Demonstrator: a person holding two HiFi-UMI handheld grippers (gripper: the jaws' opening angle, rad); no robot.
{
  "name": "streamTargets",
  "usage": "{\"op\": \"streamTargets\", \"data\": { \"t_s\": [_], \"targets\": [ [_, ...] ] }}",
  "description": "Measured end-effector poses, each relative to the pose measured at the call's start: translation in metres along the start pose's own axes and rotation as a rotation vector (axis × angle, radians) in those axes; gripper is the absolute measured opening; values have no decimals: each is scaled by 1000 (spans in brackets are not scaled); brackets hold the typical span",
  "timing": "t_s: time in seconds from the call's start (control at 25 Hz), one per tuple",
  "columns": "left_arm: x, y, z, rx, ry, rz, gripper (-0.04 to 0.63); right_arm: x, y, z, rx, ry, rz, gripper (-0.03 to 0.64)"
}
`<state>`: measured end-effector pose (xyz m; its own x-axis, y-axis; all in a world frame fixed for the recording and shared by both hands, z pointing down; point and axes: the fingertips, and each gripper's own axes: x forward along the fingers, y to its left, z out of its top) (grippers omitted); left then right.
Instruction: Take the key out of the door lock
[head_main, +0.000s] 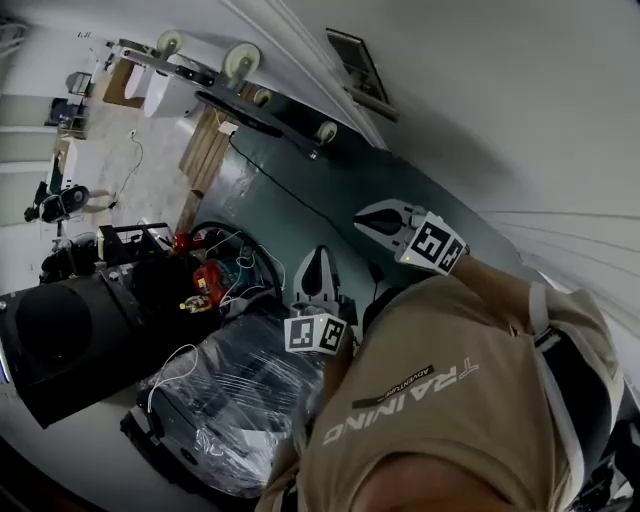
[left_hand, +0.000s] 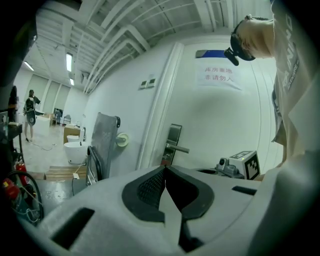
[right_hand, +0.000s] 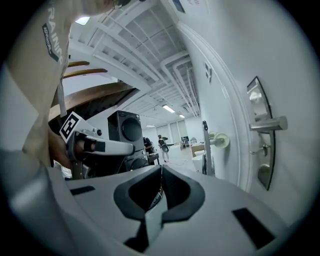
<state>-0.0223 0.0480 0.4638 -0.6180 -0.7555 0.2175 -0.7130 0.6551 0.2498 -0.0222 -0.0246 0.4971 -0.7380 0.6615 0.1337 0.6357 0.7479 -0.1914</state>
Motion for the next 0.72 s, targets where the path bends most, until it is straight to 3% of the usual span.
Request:
{"op": "streamTargets", "data": {
  "t_s": [0.24, 0.48, 0.72],
  "targets": [
    [18, 9, -7, 0, 1, -15, 9, -4, -29, -16, -27, 22, -56, 14],
    [23, 36, -7, 66, 25, 15, 9, 7, -44, -10, -40, 42, -96, 14],
    [38, 73, -2, 26, 3, -49, 9, 43, -49, 4, -65, 52, -142, 14]
  ]
}}
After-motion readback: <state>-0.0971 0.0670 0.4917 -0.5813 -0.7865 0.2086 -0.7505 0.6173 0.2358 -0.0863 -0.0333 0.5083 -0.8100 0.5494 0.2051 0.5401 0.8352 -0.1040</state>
